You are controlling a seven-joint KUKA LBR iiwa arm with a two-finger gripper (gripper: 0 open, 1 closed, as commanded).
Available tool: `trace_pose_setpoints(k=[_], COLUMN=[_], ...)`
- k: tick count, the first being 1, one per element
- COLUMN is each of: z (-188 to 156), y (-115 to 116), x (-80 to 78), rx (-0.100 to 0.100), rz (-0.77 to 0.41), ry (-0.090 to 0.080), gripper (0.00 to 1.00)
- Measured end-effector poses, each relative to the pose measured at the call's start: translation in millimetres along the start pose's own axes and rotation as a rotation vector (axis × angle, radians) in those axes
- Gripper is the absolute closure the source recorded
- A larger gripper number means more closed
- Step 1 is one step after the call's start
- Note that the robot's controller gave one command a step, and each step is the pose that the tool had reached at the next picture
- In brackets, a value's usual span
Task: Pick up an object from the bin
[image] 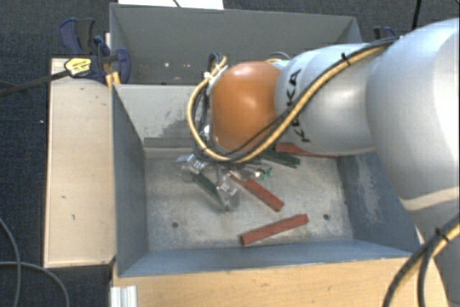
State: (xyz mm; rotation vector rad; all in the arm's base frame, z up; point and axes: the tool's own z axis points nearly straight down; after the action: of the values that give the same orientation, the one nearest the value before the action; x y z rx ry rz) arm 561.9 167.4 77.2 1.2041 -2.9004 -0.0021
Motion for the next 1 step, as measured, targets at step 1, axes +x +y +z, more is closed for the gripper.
trace_pose_setpoints(k=[1], z=[0.0], y=[0.0], x=[0.0], rx=[0.0], rz=[0.002], ry=[0.0], gripper=[0.0])
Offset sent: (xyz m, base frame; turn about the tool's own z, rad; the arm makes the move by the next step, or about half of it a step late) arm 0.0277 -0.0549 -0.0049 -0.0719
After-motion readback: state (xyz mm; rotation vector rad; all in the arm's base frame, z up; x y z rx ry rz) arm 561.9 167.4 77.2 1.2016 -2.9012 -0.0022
